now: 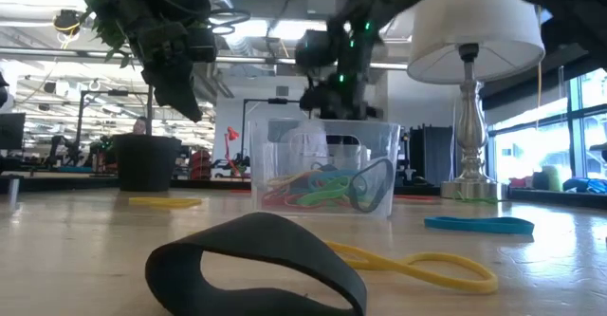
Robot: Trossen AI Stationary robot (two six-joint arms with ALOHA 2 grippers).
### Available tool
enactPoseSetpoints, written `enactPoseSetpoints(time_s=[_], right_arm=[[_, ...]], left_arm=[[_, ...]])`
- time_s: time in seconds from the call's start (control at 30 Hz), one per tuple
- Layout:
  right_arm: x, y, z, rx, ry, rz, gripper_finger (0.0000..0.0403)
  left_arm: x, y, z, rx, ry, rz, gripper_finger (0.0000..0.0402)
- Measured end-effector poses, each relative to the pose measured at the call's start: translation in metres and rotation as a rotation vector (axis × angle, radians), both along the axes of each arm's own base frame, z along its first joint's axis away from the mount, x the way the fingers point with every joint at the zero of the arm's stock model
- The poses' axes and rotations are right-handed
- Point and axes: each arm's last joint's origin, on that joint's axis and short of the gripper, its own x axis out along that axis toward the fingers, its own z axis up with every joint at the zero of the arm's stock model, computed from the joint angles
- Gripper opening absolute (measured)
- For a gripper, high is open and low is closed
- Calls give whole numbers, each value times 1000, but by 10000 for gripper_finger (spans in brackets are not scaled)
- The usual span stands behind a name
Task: Pick and place rubber bands into bin
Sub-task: Put the blue rubber band into the transparent container
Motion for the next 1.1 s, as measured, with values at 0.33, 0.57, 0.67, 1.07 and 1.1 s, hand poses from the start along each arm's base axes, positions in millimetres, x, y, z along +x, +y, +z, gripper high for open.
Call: enactPoseSetpoints(time_s=[0.33,0.57,0.67,1.07,1.1], right_arm=[[-10,-42,-39,81,62,-118,153],[-9,-45,-65,160,95,-119,141],[-7,-44,-71,164,109,-114,132],[-10,-40,-65,164,133,-82,9],[-11,-36,-60,163,139,-75,6]], left_arm=[[0,0,0,1,0,0,2],[0,0,0,1,0,0,2],[0,0,0,1,0,1,2],[0,1,0,17,6,13,3],[0,1,0,37,8,-10,2]])
